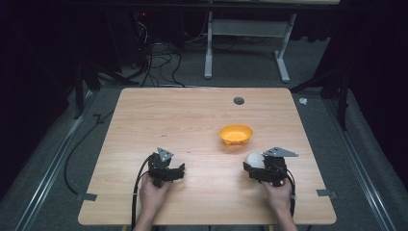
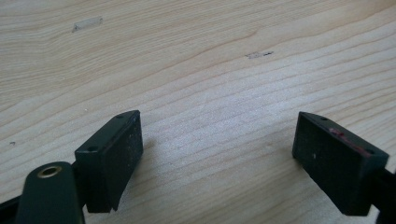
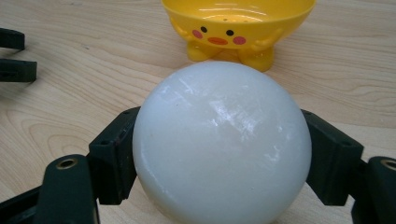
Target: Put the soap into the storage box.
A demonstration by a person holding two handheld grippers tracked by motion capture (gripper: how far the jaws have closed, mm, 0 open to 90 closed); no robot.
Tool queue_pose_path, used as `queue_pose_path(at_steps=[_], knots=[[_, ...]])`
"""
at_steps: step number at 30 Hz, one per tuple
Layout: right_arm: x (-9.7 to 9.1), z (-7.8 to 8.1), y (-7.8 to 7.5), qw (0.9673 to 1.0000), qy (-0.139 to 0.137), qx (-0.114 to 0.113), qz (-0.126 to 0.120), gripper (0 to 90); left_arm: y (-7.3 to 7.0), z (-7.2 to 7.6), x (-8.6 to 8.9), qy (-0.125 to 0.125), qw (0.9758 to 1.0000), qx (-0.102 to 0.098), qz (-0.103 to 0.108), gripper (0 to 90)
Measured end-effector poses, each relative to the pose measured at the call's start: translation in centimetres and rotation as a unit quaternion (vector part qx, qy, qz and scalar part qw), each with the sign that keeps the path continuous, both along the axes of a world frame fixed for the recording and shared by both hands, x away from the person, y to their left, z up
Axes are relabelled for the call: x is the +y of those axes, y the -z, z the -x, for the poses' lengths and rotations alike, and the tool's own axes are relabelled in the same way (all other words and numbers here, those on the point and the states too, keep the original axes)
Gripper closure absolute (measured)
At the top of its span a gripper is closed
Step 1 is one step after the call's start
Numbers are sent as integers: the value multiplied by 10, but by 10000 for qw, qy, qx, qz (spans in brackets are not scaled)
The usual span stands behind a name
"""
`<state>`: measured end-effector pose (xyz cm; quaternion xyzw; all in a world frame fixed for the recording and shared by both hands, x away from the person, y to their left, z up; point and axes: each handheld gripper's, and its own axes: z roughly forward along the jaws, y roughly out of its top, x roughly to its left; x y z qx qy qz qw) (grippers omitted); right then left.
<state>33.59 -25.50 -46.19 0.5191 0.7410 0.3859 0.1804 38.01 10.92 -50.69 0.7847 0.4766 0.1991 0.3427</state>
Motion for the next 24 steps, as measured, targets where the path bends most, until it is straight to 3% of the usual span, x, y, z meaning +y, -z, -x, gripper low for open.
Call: queue_pose_path(at_steps=[4,24], knots=[[3,2,-4,9998,15,-93,170,244,0,0,0,-1,10000,-1,1,166],[6,-1,-18,9996,-99,-239,99,245,0,0,0,0,10000,0,0,165]])
